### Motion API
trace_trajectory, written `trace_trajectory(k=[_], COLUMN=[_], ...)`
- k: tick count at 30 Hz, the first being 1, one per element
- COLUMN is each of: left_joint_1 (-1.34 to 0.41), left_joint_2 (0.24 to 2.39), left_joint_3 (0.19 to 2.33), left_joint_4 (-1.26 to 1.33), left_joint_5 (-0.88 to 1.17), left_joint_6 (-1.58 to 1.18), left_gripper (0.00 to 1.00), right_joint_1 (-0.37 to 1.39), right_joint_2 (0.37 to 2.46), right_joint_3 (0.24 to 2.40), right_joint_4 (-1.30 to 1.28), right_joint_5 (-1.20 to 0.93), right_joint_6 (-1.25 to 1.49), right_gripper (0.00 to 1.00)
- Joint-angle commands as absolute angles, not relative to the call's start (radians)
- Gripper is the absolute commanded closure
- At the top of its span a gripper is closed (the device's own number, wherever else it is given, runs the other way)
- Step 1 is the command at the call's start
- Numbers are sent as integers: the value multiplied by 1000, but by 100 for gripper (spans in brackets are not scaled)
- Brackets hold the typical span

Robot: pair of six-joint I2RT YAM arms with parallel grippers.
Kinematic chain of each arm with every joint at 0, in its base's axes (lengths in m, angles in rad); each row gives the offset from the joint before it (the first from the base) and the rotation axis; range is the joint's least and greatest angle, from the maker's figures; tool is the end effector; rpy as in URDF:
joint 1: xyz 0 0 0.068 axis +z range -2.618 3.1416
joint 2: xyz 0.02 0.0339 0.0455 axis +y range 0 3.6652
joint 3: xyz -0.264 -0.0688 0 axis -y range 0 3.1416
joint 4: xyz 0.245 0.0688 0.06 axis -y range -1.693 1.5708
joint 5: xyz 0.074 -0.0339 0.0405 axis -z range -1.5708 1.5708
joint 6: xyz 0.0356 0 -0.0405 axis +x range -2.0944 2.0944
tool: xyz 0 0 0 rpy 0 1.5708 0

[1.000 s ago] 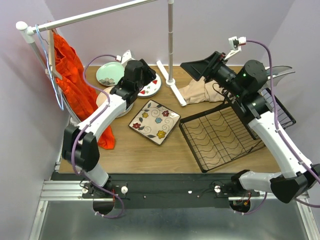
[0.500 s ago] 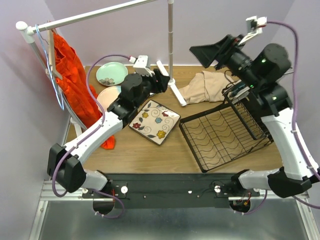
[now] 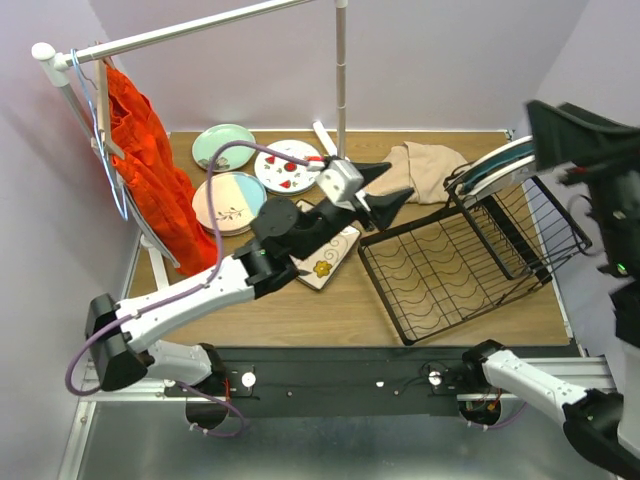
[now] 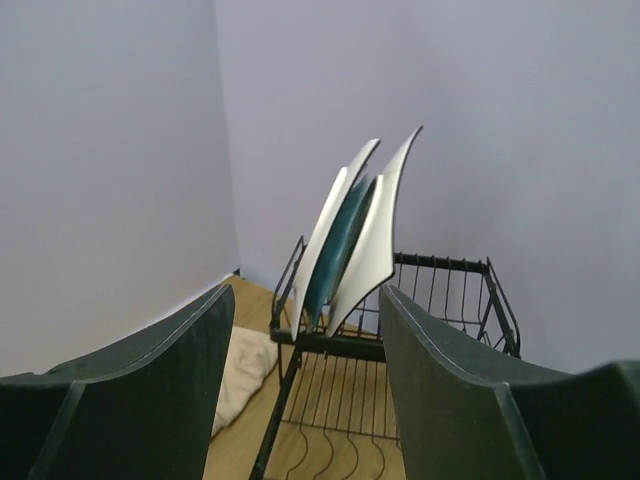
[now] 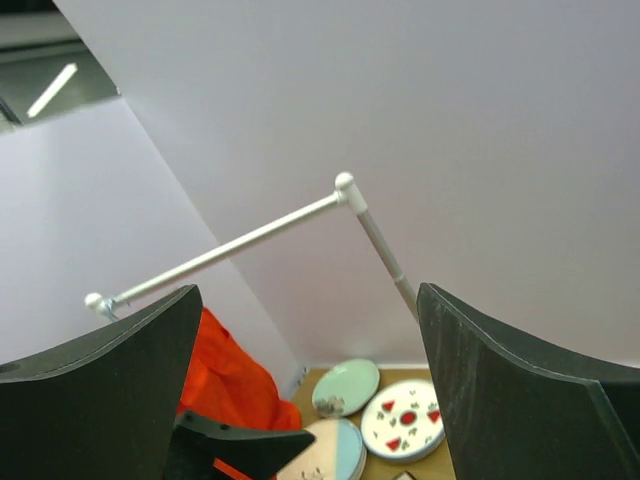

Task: Unload the plates from the dish rack

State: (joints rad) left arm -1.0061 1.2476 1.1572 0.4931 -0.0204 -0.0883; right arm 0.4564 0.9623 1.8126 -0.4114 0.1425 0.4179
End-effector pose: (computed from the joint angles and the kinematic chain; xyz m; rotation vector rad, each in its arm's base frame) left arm 0.1539 -0.2415 0.4444 0.5240 1.1030 -0.9505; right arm 0.0781 0.0327 0.6002 0.1076 1.1585 0.6958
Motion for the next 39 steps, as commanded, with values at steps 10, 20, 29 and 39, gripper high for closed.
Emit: trace_trajectory(k=[10,20,29,39], left_joint_1=[-1154,-1180,-1180,-1180], left_joint_2=[1692,1922,2028,2158], left_joint_3=[1550,1773,1853,1994], left_joint_4=[578,565,531,474], left_joint_5=[-124,-69,-55,-112], left_joint_6=[322,345,357,382], left_gripper=[33,33,35,44], right_joint_1=[456,456,456,456], right_joint_2=[805,787,770,759], right_joint_3=[1781,1755,1730,1718], right_joint_4=[-434,-434,-434,-431], right_joint_5=[225,209,210,196], right_joint_6=[414,376,347,345], right_gripper=[3,2,1,0])
